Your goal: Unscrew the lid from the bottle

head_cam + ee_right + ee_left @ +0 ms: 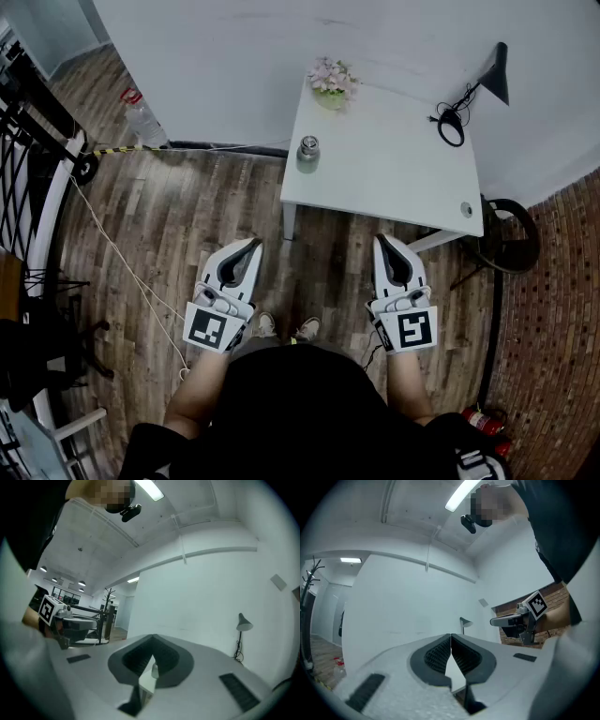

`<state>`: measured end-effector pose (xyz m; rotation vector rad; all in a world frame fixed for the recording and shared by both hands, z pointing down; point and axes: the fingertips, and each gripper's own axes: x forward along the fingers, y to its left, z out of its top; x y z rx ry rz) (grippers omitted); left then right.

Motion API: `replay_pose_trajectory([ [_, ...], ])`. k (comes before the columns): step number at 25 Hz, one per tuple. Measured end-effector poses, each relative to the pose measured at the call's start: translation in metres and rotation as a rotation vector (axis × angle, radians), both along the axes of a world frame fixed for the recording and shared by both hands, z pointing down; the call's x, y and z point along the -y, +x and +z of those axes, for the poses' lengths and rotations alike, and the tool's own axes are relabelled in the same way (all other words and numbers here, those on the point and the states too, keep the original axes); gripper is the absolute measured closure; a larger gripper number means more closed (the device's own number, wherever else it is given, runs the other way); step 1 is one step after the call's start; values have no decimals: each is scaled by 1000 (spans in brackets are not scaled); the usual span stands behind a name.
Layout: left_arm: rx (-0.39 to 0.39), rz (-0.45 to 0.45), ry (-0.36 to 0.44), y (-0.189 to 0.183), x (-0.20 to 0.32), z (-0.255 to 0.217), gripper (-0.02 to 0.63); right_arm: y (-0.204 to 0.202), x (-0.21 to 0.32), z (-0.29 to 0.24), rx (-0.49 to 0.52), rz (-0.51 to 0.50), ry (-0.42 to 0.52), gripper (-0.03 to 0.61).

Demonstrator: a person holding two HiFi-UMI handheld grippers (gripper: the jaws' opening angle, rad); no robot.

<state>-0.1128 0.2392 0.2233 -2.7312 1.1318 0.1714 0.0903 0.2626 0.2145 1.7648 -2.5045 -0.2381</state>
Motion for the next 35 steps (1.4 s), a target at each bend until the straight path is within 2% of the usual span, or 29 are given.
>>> replay_pose_trajectory([
  [7, 25, -9, -62, 9, -19, 15, 589, 4, -11, 1, 8, -14, -2, 566],
  [11, 6, 11, -2, 17, -27, 5, 589, 12, -22, 5, 90, -35, 3, 566],
  [16, 41, -12, -30, 19, -28, 14, 589, 24, -30, 22, 109, -26, -27, 566],
  [20, 28, -1, -28, 28, -21, 18, 589, 30, -27, 32, 103, -21, -46, 566],
  [23, 50, -5, -65, 32, -9, 33, 589, 36, -18, 40, 95, -9, -68, 566],
  [28, 42, 29, -92, 39, 23, 45, 589, 41, 5, 40, 76, 26, -81, 566],
  [31, 39, 48, -82, 42, 52, 44, 589, 42, 32, 42, 67, 37, -95, 566],
  [33, 11, 60, -77, 40, 74, 41, 589, 36, 54, 41, 52, 36, -97, 566],
  [35, 14, 62, -108, 36, 96, 48, 589, 30, 78, 38, 34, 36, -94, 566],
])
